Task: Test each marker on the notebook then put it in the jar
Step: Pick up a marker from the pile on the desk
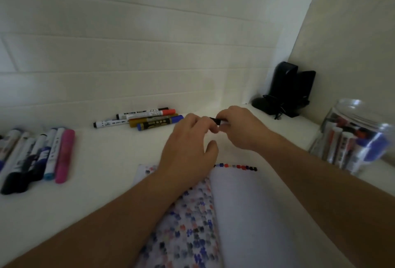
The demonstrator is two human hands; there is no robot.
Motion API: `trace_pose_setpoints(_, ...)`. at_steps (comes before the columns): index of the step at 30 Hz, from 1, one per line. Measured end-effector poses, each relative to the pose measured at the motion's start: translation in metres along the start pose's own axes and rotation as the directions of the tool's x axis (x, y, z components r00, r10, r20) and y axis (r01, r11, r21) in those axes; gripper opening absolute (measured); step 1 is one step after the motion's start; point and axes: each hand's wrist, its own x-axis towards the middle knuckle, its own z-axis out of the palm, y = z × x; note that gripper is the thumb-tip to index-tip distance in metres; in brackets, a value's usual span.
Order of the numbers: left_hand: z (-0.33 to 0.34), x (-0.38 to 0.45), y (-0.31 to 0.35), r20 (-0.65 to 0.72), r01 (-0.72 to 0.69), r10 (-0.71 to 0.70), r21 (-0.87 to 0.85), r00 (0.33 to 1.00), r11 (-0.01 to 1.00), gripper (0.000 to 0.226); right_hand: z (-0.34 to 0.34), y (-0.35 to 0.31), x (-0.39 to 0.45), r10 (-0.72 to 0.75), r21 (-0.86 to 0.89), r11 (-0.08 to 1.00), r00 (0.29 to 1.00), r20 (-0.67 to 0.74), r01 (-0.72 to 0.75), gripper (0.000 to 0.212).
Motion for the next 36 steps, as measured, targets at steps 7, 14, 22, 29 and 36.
trace_pose_setpoints(7, -0.007, -0.002, 0.003, 0.316, -0.053, 0.080, -0.094, 0.945, 0.994, 0.027, -0.028, -0.004, -0.120, -0.165, -0.011, 0.986, 0.984, 0.066, 0.166, 0.034)
trace_pose_setpoints(14, -0.006, -0.007, 0.013, 0.425, -0.228, 0.191, 0.038, 0.885, 0.973, 0.050, -0.003, -0.005, -0.148, -0.162, 0.046, 0.984, 0.977, -0.136, 0.169, 0.039)
trace_pose_setpoints(22, -0.004, -0.008, 0.009, 0.477, -0.146, 0.138, -0.021, 0.868, 0.989, 0.042, 0.000, 0.001, -0.145, -0.157, -0.082, 0.985, 0.984, -0.086, 0.150, 0.049)
trace_pose_setpoints(29, -0.007, -0.010, 0.011, 0.433, -0.060, 0.089, -0.080, 0.897, 0.995, 0.016, -0.027, 0.007, -0.154, 0.154, 0.281, 0.951, 0.985, -0.072, -0.128, 0.038)
trace_pose_setpoints(36, -0.001, -0.008, 0.007, 0.417, -0.116, 0.127, -0.051, 0.900, 0.992, 0.026, -0.037, 0.034, -0.155, 0.288, 0.985, -0.037, 0.942, 0.173, -0.169, 0.050)
